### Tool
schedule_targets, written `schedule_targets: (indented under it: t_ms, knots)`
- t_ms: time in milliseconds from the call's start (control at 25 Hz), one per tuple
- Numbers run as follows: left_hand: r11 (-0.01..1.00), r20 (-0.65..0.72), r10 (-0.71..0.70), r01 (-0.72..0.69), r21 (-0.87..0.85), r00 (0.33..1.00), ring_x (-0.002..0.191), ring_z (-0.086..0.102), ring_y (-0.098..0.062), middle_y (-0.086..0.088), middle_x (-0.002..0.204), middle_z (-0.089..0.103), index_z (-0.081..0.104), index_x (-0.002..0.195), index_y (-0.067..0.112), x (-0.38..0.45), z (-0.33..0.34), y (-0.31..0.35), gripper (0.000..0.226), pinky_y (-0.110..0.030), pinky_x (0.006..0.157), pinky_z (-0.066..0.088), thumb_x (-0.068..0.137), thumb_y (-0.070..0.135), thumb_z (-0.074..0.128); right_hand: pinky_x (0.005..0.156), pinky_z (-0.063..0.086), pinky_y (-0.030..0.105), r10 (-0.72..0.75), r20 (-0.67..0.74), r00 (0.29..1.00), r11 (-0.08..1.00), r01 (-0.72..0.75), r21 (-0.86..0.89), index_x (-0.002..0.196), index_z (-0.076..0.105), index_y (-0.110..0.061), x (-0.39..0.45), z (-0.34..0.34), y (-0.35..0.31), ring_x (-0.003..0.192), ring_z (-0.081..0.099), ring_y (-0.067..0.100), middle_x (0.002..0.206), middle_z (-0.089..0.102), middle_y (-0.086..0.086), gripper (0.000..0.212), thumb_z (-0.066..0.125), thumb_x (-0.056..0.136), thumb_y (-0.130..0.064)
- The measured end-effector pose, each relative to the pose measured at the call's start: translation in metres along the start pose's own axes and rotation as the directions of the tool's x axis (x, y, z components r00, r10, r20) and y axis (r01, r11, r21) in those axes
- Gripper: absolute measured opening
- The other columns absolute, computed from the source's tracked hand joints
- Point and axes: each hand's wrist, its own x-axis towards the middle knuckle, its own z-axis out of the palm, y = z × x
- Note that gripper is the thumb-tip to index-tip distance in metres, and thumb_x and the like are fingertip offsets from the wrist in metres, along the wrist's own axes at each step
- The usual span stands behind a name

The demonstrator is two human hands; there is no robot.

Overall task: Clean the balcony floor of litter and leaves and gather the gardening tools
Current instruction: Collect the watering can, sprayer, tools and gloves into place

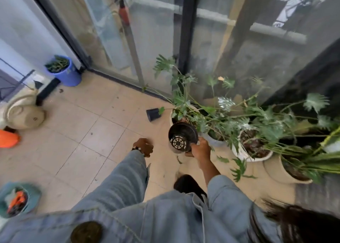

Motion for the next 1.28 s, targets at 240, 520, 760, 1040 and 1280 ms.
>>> schedule_targets:
  t_ms: [240, 520, 760, 1040, 1280]
  knots:
    - [0.945, 0.011, -0.134, 0.131, -0.299, 0.991, 0.104, 0.061, -0.045, -0.030, 0.120, 0.060, 0.051, 0.129, -0.003, 0.078, -0.049, 0.020, 0.035, -0.025, 0.045, 0.043, 0.099, -0.004, 0.034, 0.078, 0.055, 0.054, 0.029, 0.038, 0.999, 0.991, -0.024, -0.129, 0.107, 0.061, -0.025, 0.146, 0.094, 0.021, 0.094, 0.065, 0.040, 0.110, 0.064, 0.014, 0.043, 0.058, 0.064, -0.025]
    - [0.730, 0.021, -0.335, 0.273, -0.626, 0.942, 0.069, 0.059, -0.022, -0.012, 0.090, 0.064, 0.055, 0.110, 0.008, 0.206, -0.112, 0.078, 0.019, -0.027, 0.061, 0.040, 0.100, 0.016, 0.041, 0.083, 0.052, 0.051, 0.034, 0.152, 0.988, 0.923, 0.028, -0.384, 0.099, 0.060, -0.030, 0.215, 0.167, -0.075, 0.101, 0.062, 0.038, 0.103, 0.066, 0.010, 0.024, 0.061, 0.075, -0.032]
    - [0.754, -0.021, -0.434, 0.350, -0.556, 0.901, 0.069, 0.060, -0.023, -0.008, 0.079, 0.062, 0.064, 0.107, -0.002, 0.394, -0.104, 0.046, 0.027, -0.029, 0.067, 0.051, 0.095, 0.019, 0.052, 0.082, 0.051, 0.040, 0.055, 0.229, 0.972, 0.856, 0.072, -0.512, 0.118, 0.060, -0.014, 0.310, 0.244, -0.076, 0.101, 0.062, 0.035, 0.108, 0.068, 0.015, 0.032, 0.058, 0.088, -0.022]
    - [0.792, -0.010, -0.474, 0.421, -0.441, 0.881, 0.079, 0.064, -0.021, -0.008, 0.097, 0.063, 0.057, 0.122, -0.003, 0.623, -0.041, -0.033, 0.040, -0.031, 0.076, 0.054, 0.096, 0.026, 0.050, 0.085, 0.046, 0.036, -0.064, 0.220, 0.973, 0.735, 0.195, -0.649, 0.128, 0.053, -0.011, 0.448, 0.327, 0.008, 0.101, 0.062, 0.036, 0.110, 0.066, 0.022, 0.039, 0.056, 0.090, -0.013]
    - [0.801, 0.089, -0.431, 0.426, -0.421, 0.898, 0.124, 0.053, -0.028, -0.013, 0.138, 0.050, 0.042, 0.139, -0.001, 0.697, 0.006, -0.044, 0.042, -0.014, 0.059, 0.051, 0.103, 0.021, 0.043, 0.080, 0.049, 0.034, -0.211, 0.080, 0.974, 0.734, 0.212, -0.645, 0.128, 0.055, -0.009, 0.508, 0.351, 0.058, 0.097, 0.064, 0.033, 0.111, 0.067, 0.020, 0.044, 0.060, 0.084, -0.010]
